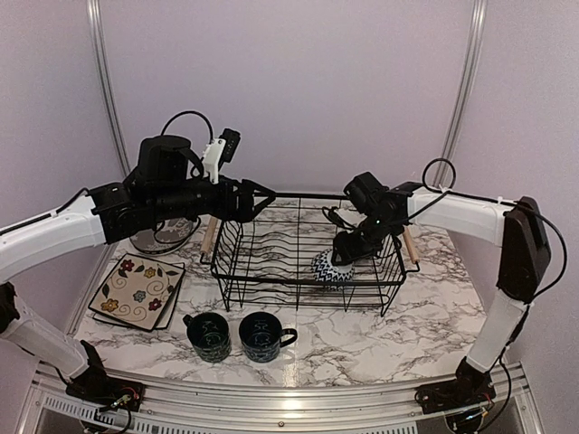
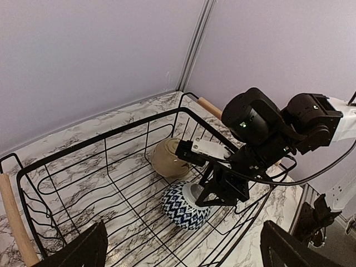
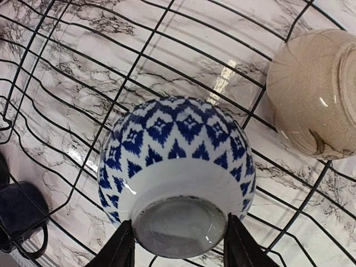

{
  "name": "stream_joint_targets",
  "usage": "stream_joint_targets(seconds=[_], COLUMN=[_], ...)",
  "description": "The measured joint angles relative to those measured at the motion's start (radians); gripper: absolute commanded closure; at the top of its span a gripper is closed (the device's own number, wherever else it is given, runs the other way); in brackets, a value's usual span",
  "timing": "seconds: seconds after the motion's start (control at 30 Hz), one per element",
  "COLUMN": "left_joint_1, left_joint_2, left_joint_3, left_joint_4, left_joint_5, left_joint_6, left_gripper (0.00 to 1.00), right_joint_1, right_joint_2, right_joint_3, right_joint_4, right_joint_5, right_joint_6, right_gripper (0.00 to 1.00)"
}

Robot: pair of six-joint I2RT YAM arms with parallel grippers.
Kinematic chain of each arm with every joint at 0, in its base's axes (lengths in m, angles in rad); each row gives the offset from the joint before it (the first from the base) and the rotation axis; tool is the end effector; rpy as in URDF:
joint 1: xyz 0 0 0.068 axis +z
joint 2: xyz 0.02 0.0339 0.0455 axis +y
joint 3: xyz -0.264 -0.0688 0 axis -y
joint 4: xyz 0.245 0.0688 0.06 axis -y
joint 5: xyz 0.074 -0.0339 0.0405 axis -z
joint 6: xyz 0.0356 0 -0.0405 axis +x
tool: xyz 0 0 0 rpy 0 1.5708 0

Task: Unload the mixed dishes from the dish rack
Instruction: Grab the bowl from the dish rack, then pass from the right arm to the left

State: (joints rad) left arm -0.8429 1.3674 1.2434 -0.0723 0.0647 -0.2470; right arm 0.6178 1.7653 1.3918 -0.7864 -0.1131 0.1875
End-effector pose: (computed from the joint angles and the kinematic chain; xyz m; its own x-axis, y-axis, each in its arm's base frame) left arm 0.2143 -0.2439 0.3799 -0.3183 -0.0096 -0.9479 0.7316 0.6335 -0.2520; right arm 0.2950 0.2145 0.2387 -0.8483 -0.3756 -0.3731 -0.4623 0.8691 0.1761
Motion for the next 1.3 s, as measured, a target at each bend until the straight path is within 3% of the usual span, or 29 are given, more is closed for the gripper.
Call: stream_joint_targets(seconds=[0.23,0.6,0.93,1.17,1.3], left_joint_1=[0.04,0.111,0.111,0.111,0.111], left_joint_2=[0.066,0.311,0.395,0.45,0.481], left_joint_3=[0.045,0.113,0.131,0.128,0.106], left_joint_4=[0.01,0.107,0.195,0.393,0.504], left_joint_5=[0.028,0.288,0.387,0.478,0.517], left_joint_6=[-0.107,-0.455,-0.657,-0.805,-0.883], left_gripper=[0.02,0.1,0.11,0.2,0.35], right_joint_1=[-0.037,-0.095,-0.102,-0.106,-0.106], right_joint_2=[-0.059,-0.117,-0.196,-0.211,-0.211], right_joint_3=[-0.057,-0.121,-0.146,-0.168,-0.188], right_joint_4=[0.117,0.321,0.481,0.592,0.63], right_joint_5=[-0.067,-0.225,-0.335,-0.435,-0.478], right_joint_6=[0.017,0.101,0.18,0.229,0.255], right_gripper=[0.62,0.62,0.62,0.62,0.62])
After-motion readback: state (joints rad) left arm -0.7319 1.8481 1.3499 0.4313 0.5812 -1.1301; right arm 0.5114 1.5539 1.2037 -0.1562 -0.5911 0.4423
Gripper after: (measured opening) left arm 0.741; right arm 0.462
